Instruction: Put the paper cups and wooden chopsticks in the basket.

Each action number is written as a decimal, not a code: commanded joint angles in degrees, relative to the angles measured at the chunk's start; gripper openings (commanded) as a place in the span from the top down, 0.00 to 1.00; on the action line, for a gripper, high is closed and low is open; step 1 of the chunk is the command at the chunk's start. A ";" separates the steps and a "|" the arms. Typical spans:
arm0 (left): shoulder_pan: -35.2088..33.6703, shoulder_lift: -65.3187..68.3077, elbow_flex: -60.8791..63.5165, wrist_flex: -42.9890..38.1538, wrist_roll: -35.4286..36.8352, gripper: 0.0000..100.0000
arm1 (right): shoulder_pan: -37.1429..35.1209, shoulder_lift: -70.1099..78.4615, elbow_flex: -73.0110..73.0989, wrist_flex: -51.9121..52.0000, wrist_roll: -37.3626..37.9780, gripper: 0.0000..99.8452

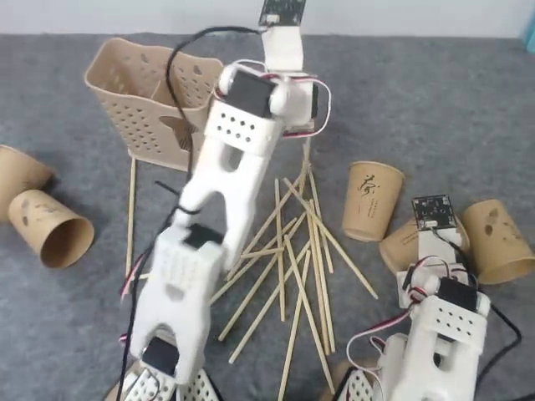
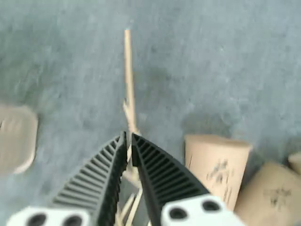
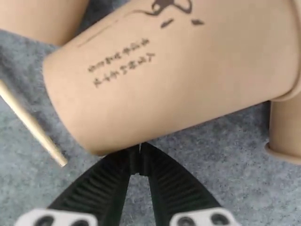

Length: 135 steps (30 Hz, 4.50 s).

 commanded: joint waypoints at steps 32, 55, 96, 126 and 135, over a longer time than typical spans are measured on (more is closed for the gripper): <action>-0.53 -16.88 53.85 -31.82 -13.10 0.85 | -0.31 -1.19 -0.44 -0.57 0.62 0.99; -1.32 42.11 -29.05 1.93 -13.45 0.95 | -0.40 -1.19 -0.44 -0.92 0.62 0.99; 4.92 -56.26 96.04 -18.64 -18.29 0.99 | -0.57 -1.19 -0.44 -1.10 0.70 0.99; -21.10 -17.32 10.51 1.85 -26.02 0.77 | -0.22 -1.19 -0.35 -0.66 0.44 0.99; -19.96 -7.65 9.80 1.93 -26.02 0.77 | -0.22 -1.19 -0.35 -0.84 0.44 0.99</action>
